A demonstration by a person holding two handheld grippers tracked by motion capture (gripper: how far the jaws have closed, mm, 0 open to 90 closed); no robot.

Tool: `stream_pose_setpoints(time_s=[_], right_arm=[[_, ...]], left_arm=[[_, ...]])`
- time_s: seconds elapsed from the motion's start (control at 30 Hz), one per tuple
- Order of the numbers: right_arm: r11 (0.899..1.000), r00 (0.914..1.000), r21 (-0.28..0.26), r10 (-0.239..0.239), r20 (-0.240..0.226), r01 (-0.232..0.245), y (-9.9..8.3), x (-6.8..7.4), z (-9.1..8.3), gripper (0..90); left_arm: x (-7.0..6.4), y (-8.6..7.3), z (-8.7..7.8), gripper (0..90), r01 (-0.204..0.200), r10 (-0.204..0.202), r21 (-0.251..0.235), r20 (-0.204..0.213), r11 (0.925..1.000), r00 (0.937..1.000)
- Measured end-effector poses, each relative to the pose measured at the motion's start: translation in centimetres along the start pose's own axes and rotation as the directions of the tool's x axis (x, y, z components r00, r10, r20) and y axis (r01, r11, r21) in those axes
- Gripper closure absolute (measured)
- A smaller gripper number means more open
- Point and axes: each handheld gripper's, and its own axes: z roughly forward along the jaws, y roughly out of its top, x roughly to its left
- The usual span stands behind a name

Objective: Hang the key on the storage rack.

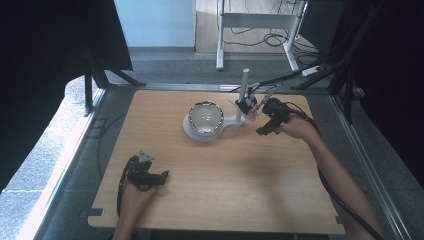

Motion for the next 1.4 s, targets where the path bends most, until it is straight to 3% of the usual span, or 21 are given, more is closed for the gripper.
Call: stream_pose_setpoints(time_s=[0.27, 0.83, 1.4], right_arm=[[1.000, 0.9999, -0.020, -0.015, 0.000, 0.015, -1.2, 1.2, -0.3, 12.8], [0.997, 1.0000, -0.073, 0.007, 0.007, -0.006, -4.2, 3.1, -1.5, 12.8], [0.997, 0.9996, -0.073, 0.023, 0.014, -0.022, -8.1, 4.8, -2.5, 12.8]], left_arm=[[0.0, 0.0, 0.0, 2.8, -0.001, 0.001, 0.001, 0.000, 1.0000, 1.0000], [0.0, 0.0, 0.0, 2.8, 0.000, 0.000, 0.001, 0.000, 1.0000, 1.0000], [0.0, 0.0, 0.0, 2.8, -0.005, 0.005, 0.001, 0.000, 1.0000, 1.0000]])
